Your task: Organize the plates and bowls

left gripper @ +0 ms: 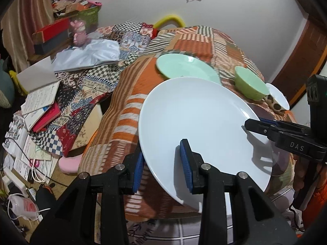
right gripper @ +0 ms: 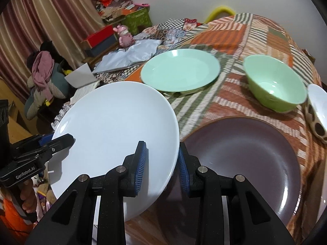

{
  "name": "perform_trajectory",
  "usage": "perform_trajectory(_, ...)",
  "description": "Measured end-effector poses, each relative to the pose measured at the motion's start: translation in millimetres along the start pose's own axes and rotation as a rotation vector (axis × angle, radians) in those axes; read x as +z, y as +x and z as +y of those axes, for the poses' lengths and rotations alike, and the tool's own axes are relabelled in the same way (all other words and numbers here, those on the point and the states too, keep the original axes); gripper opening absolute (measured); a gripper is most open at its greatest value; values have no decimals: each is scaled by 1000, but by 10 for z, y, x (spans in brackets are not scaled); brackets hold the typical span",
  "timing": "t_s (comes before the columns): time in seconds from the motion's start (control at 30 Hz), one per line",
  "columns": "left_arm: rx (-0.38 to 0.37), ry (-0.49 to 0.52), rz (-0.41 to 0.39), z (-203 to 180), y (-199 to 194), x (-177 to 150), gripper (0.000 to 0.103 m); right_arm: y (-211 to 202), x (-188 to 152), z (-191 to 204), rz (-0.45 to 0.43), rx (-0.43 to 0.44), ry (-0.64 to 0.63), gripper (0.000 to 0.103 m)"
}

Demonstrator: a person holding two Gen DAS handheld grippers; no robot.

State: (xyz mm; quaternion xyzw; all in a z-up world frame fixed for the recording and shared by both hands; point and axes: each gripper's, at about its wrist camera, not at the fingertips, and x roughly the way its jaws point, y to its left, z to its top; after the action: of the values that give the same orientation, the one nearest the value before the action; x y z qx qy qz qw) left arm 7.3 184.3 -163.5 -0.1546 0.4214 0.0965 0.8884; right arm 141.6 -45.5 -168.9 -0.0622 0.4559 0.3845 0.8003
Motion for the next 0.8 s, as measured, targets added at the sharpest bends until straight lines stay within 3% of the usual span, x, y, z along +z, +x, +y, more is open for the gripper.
perform_trajectory(0.8,-119,162,11,-1030,184,22,34,-580,-430,-698,-49,-128,151,28)
